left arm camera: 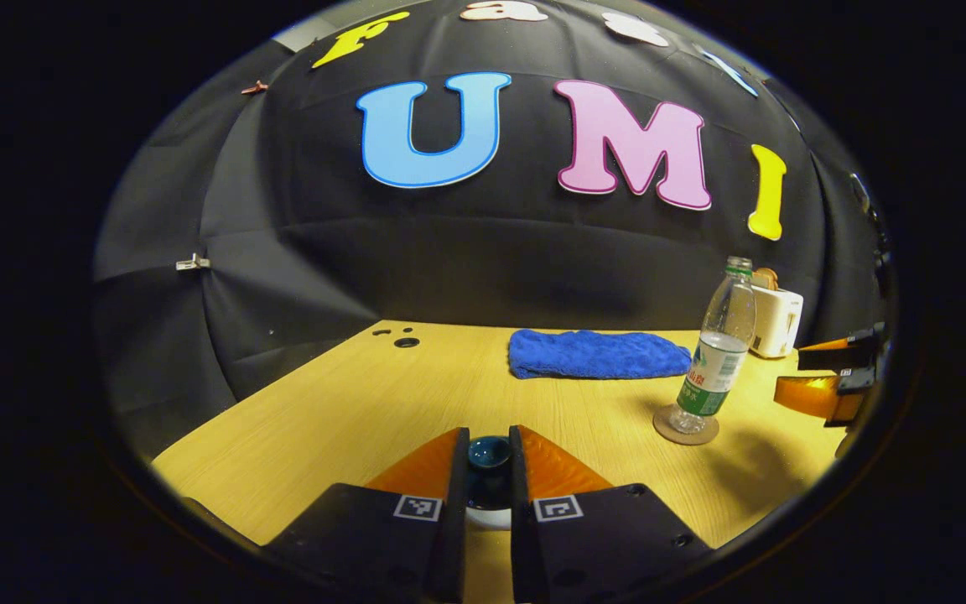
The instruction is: Open the teacup lid with one hand, grasp the water bottle and pour water into the teacup with the other hand; after pouring, place the water bottle on the coaster and then close the teacup lid.
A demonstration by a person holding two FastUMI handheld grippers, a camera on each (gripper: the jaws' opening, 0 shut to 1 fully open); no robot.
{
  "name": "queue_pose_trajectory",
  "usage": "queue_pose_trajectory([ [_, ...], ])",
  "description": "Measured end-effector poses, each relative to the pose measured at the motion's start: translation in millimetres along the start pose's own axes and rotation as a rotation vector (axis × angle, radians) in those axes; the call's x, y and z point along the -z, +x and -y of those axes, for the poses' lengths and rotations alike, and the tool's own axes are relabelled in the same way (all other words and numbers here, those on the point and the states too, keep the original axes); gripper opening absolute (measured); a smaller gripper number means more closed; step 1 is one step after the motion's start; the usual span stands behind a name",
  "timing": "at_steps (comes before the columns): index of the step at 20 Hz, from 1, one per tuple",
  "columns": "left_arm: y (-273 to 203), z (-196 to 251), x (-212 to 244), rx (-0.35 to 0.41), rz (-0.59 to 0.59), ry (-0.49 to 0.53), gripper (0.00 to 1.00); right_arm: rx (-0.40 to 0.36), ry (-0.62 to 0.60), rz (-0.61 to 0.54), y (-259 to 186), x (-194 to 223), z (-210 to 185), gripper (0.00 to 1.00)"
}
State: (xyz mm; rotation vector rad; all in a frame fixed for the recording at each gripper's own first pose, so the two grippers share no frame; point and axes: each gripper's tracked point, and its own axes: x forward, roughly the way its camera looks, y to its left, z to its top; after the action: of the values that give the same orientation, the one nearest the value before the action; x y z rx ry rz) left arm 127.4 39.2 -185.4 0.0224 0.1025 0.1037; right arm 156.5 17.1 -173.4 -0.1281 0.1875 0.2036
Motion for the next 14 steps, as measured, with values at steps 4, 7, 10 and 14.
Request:
queue_pose_trajectory([
  [4,0,6,18,0.019,-0.020,0.036,0.26,0.006,0.032,-0.024,-4,9,0,0.98],
  [7,0,12,22,0.033,-0.011,0.059,0.23,0.019,0.047,-0.025,-10,10,1,0.98],
  [10,3,17,25,0.034,-0.016,0.073,0.27,0.024,0.058,-0.040,-12,14,3,0.99],
  [14,7,11,32,-0.003,-0.037,0.077,0.32,0.007,0.076,-0.061,-16,14,-4,0.98],
])
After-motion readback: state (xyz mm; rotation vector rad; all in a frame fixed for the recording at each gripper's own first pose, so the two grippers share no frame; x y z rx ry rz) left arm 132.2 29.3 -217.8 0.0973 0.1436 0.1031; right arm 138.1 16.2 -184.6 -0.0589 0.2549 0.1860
